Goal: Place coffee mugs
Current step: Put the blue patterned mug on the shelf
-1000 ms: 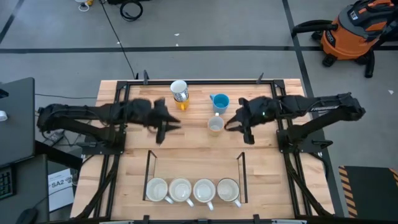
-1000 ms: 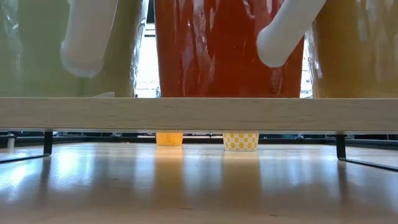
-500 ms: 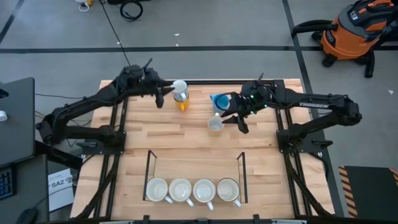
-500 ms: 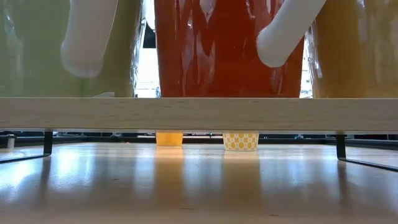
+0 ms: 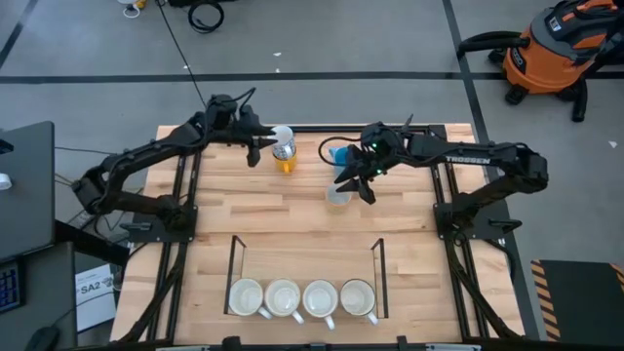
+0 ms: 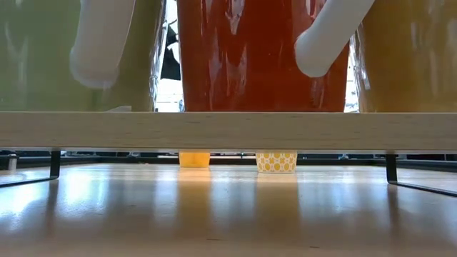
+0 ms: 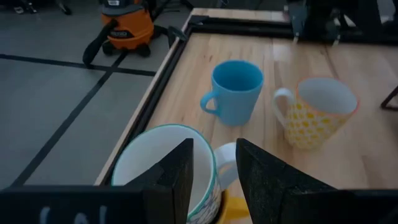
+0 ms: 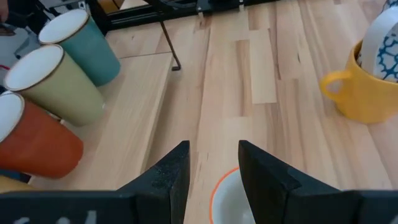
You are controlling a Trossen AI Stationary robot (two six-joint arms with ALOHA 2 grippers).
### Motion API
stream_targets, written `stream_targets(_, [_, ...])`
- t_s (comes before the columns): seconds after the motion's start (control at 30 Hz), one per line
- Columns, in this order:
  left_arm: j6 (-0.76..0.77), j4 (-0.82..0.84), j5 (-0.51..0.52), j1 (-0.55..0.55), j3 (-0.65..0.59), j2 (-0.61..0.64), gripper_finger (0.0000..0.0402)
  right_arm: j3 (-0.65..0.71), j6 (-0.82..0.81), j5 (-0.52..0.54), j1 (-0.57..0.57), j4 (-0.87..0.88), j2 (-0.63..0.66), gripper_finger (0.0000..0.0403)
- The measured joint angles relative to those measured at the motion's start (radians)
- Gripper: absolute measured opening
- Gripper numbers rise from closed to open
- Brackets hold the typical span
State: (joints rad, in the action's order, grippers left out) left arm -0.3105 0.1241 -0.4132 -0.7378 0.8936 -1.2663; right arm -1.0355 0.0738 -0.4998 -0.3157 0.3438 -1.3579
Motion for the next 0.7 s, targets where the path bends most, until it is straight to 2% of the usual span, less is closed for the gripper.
stream_targets(0.23, [-0.027,0.000,0.001,0.000,0.000,-0.058,0.0128,0.000,0.000,-0.004,-0.010,-0.063,-0.049,0.0142])
stream_targets(0.43, [-0.027,0.002,0.001,0.002,-0.001,-0.102,0.0128,0.000,0.000,-0.049,-0.016,-0.112,-0.060,0.0141])
stream_targets(0.7, [-0.043,0.008,0.015,0.008,-0.002,-0.150,0.0128,0.000,0.000,-0.052,-0.019,-0.142,-0.063,0.0141])
